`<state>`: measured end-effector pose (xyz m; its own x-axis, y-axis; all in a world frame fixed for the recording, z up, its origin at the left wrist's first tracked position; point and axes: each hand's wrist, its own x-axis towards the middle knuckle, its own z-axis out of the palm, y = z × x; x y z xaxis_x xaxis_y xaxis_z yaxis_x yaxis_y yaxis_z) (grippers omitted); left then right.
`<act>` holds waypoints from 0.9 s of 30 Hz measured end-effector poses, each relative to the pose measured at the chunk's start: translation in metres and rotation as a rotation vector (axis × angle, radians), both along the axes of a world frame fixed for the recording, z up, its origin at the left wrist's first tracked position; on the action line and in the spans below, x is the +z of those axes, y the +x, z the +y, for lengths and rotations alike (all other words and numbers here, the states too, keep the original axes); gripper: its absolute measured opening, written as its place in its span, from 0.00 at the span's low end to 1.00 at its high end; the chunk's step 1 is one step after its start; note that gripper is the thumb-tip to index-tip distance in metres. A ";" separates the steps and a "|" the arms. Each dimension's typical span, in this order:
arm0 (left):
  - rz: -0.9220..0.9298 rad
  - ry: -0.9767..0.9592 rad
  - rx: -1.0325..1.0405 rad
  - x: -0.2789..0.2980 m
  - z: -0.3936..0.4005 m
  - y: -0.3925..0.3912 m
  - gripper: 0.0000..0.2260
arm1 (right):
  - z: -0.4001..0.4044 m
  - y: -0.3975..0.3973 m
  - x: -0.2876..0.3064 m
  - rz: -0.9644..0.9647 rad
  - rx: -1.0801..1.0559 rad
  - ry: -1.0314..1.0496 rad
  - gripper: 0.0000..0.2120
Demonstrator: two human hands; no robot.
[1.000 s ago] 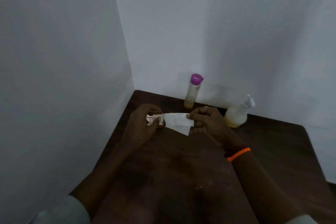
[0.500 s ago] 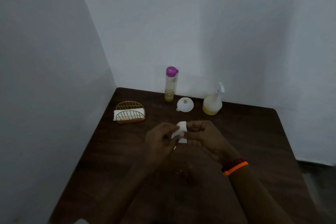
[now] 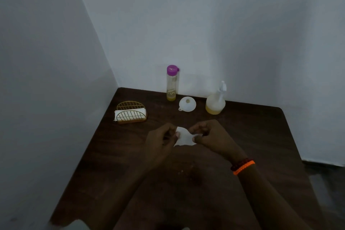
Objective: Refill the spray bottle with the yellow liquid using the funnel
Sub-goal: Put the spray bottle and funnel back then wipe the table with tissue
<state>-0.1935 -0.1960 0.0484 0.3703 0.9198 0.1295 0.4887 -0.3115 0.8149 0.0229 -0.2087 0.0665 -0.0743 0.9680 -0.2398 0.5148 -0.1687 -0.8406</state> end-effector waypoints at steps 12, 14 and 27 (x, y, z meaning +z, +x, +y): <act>0.081 0.008 -0.198 -0.031 0.008 -0.007 0.06 | 0.009 -0.005 0.000 -0.040 0.165 0.154 0.07; 0.156 -0.068 -0.231 -0.044 0.008 -0.017 0.05 | 0.010 0.000 -0.002 -0.019 0.140 0.157 0.07; 0.426 0.035 -0.207 -0.070 0.103 -0.004 0.04 | 0.047 0.042 -0.049 0.007 -0.119 0.051 0.05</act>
